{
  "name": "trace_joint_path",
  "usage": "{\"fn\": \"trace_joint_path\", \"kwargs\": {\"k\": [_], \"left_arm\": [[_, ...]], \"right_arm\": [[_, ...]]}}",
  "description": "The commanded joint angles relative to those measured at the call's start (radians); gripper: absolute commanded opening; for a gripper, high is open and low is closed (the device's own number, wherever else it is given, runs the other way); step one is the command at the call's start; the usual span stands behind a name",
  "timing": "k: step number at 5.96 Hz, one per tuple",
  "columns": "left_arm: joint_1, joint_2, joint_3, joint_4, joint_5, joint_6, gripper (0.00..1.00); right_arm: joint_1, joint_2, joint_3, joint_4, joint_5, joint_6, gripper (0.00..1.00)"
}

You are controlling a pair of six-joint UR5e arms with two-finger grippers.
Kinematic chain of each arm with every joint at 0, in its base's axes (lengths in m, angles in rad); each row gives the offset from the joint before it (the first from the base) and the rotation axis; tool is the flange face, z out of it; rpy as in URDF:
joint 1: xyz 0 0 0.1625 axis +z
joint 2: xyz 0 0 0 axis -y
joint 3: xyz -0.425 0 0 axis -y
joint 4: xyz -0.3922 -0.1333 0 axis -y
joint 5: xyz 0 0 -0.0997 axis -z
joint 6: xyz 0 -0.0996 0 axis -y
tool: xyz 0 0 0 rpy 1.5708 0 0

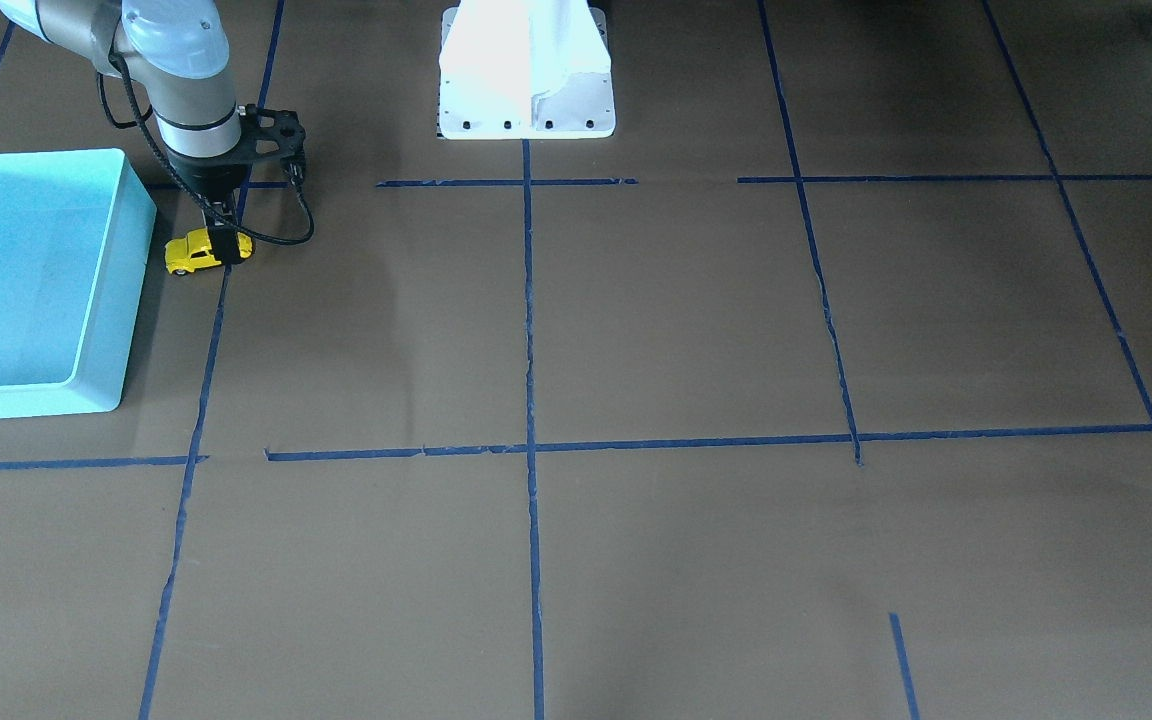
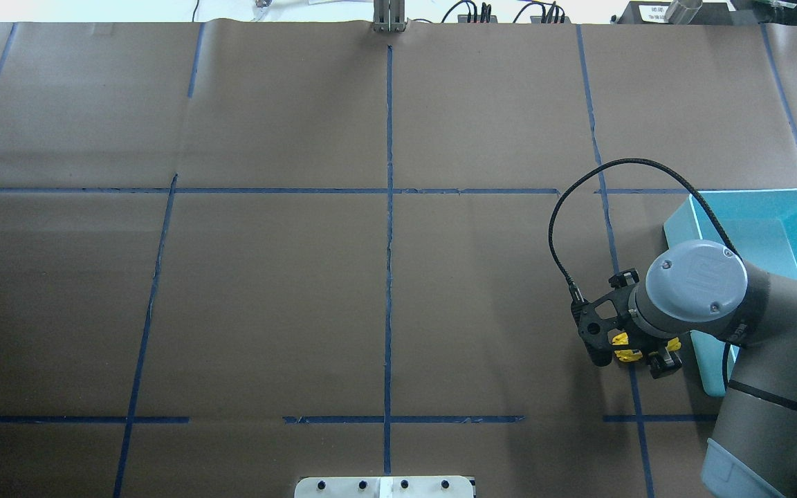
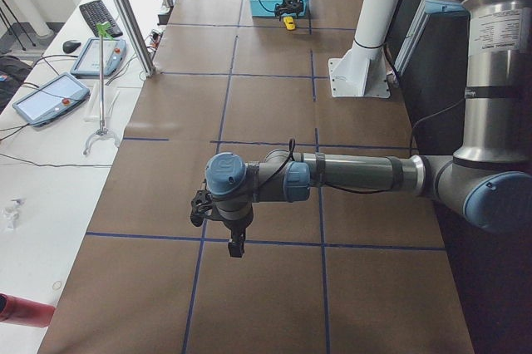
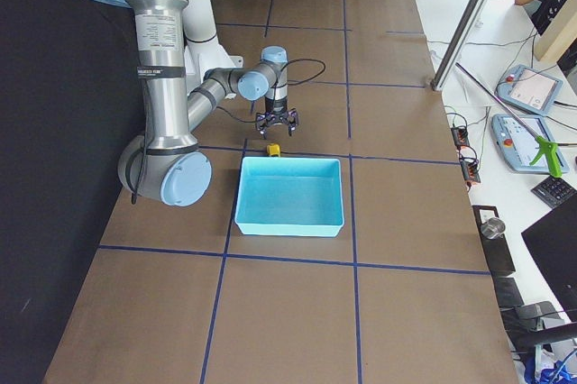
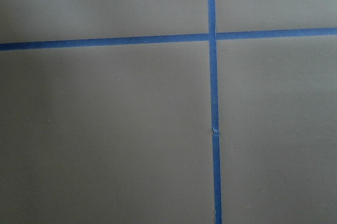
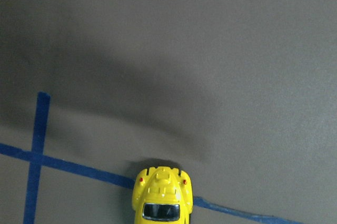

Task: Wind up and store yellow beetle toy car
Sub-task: 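Lower the right gripper and grasp the yellow car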

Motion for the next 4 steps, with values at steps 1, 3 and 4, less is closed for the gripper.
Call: {"fn": "trace_joint_path", "kwargs": {"k": [1, 3, 4], "left_arm": [[0.001, 0.000, -0.009, 0.001, 0.002, 0.003, 1.00], [0.001, 0.000, -0.014, 0.001, -0.001, 0.000, 1.00], [0.001, 0.000, -0.014, -0.004, -0.021, 0.001, 1.00]], "right_arm": [[0.003, -0.021, -0.013, 0.000, -0.001, -0.048, 1.00], [0.003, -0.046, -0.017, 0.000, -0.001, -0.050, 1.00], [0.002, -0.045, -0.032, 0.000, -0.001, -0.050, 1.00]]}}
